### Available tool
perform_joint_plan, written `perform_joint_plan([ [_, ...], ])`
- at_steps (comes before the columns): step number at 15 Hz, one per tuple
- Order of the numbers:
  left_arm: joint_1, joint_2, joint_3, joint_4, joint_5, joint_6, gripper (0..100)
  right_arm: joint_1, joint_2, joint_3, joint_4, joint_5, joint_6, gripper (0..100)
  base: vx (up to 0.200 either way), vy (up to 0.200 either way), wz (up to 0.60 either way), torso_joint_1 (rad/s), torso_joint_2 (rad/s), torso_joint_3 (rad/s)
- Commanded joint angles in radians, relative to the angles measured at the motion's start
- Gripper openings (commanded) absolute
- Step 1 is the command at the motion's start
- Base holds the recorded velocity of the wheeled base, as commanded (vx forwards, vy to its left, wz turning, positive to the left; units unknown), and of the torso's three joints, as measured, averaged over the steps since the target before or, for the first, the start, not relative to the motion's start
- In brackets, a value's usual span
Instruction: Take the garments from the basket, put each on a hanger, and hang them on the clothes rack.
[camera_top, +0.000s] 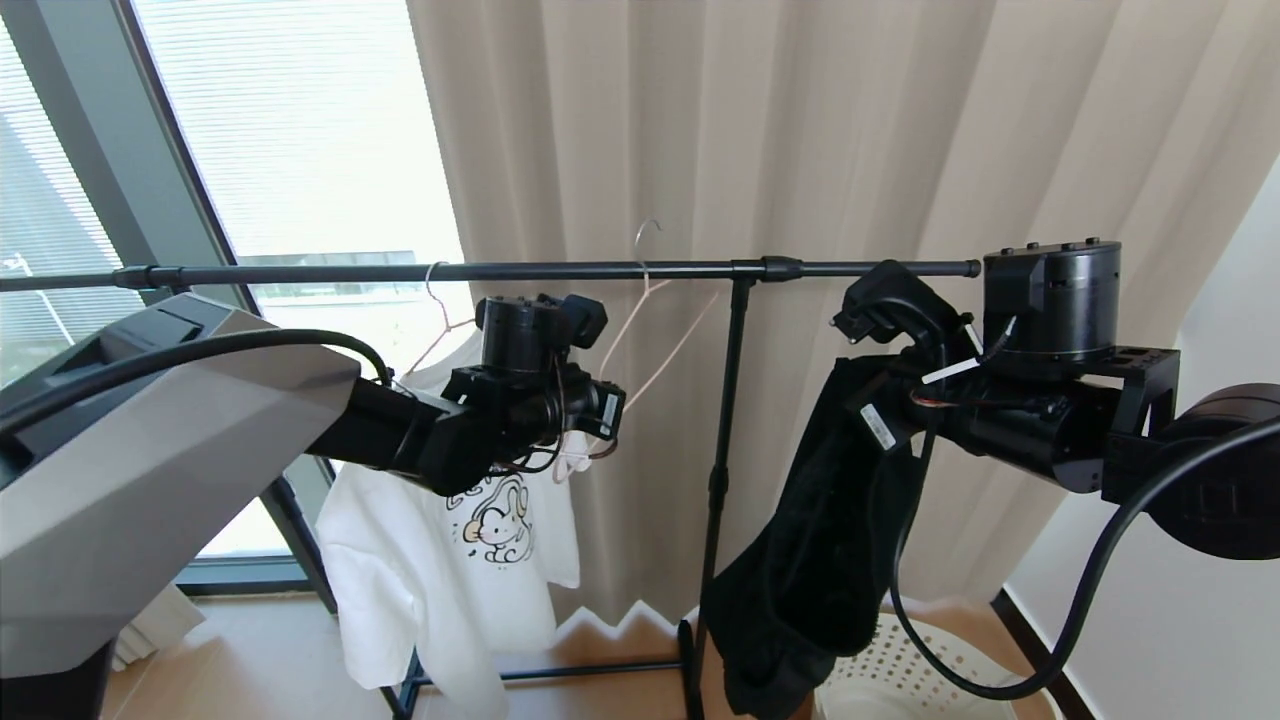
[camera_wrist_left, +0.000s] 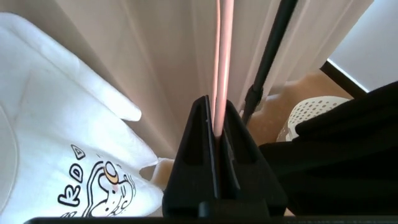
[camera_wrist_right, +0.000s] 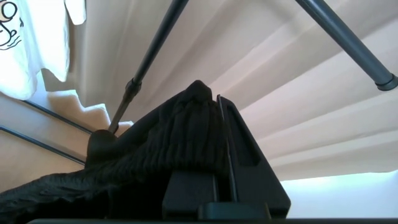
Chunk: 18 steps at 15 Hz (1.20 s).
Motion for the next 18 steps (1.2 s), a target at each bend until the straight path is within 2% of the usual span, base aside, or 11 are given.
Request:
perform_joint_plan([
  [1,-0.012,-0.131,0.143,-0.026,0.0,0.001,0,0.001,-0.006,0.0,-0.001,0.0,-0.001,0,0.0,0.0,0.0,0.0,0.0,0.0],
  [2,-0.02,-0.22,0.264,-0.041,-0.003,0.009,0,0.001,-0.007,0.0,-0.002,0.0,-0.001,0,0.0,0.0,0.0,0.0,0.0,0.0],
  [3,-0.022,-0.255,0.312,-0.049,-0.005,0.011,0,0.001,-0.01,0.0,-0.001,0.0,-0.001,0,0.0,0.0,0.0,0.0,0.0,0.0],
  [6,-0.035,-0.471,0.634,-0.128,-0.009,0.012,0,0.001,-0.007,0.0,-0.001,-0.005,-0.001,0,0.0,0.0,0.0,0.0,0.0,0.0],
  [8,-0.037,-0.543,0.749,-0.177,-0.012,0.02,0,0.001,-0.007,-0.001,-0.001,-0.006,-0.001,0,0.0,0.0,0.0,0.0,0.0,0.0],
  [9,-0.037,-0.591,0.858,-0.248,-0.014,0.032,0,0.001,-0.007,-0.003,-0.002,-0.006,-0.001,0,0.0,0.0,0.0,0.0,0.0,0.0],
  [12,-0.048,-0.645,1.018,-0.378,-0.015,0.035,0,0.001,-0.001,-0.007,-0.002,-0.02,-0.001,0,0.0,0.0,0.0,0.0,0.0,0.0],
  [13,-0.048,-0.645,1.018,-0.378,-0.015,0.035,0,0.001,-0.001,-0.007,-0.002,-0.02,-0.001,0,0.0,0.0,0.0,0.0,0.0,0.0],
  [14,-0.066,-0.666,1.102,-0.423,-0.018,0.035,0,0.001,0.008,-0.009,-0.002,-0.031,-0.002,0,0.0,0.0,0.0,0.0,0.0,0.0],
  [16,-0.068,-0.666,1.148,-0.446,-0.086,0.05,0,-0.003,0.04,-0.037,-0.005,-0.085,-0.002,0,0.0,0.0,0.0,0.0,0.0,0.0],
  [18,-0.063,-0.678,1.173,-0.454,-0.147,0.081,0,-0.006,0.086,-0.055,-0.059,-0.174,-0.002,0,0.0,0.0,0.0,0.0,0.0,0.0],
])
